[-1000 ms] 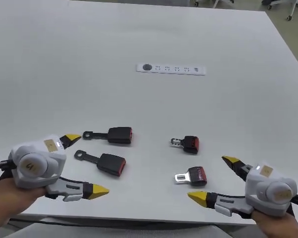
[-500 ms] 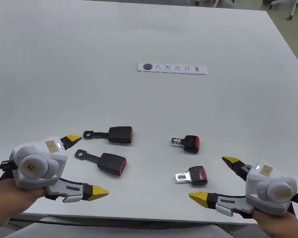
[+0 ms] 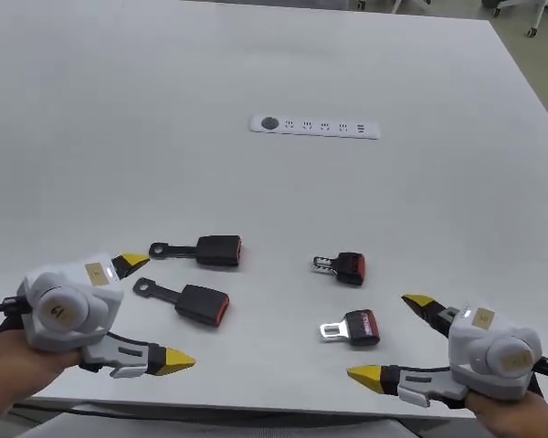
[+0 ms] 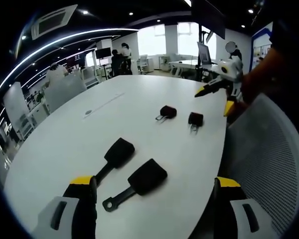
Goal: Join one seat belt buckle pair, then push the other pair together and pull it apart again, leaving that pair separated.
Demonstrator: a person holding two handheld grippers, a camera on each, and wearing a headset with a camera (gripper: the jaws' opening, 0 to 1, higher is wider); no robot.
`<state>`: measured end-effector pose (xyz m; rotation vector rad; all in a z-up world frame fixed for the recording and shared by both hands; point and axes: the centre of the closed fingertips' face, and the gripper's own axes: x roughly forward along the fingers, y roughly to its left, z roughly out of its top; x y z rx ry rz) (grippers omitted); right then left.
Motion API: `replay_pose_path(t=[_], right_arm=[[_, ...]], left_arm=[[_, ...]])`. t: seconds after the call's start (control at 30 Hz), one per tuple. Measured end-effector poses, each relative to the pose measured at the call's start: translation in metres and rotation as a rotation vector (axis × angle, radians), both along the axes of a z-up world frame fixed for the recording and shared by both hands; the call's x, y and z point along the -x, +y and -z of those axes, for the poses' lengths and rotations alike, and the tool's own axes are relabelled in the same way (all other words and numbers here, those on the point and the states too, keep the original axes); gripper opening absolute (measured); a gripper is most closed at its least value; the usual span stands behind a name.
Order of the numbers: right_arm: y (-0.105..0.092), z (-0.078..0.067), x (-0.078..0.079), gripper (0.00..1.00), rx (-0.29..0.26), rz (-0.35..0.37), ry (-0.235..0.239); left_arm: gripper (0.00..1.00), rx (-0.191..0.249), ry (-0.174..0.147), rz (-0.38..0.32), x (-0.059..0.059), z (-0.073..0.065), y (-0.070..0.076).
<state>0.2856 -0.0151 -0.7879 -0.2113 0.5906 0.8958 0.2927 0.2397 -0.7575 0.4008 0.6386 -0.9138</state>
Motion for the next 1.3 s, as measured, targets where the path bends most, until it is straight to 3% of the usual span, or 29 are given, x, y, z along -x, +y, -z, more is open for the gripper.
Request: replay_pose_path(t=[0.5, 1.0, 1.3], right_arm=[[0.000, 0.018, -0.005, 0.88, 0.029, -0.085, 0.042], [-0.002, 0.037, -0.016, 0.85, 0.104, -0.203, 0.079], [0.000, 0.050, -0.017, 0.79, 0.165, -0.325, 0.107]], left_arm=[[0.97, -0.061, 0.036, 0.080, -0.012, 0.025, -0.005], [0.90, -0.171, 0.060, 0.212, -0.024, 0.056, -0.007], [0.82, -0.252, 0.079, 0.325, -0.027, 0.073, -0.008]])
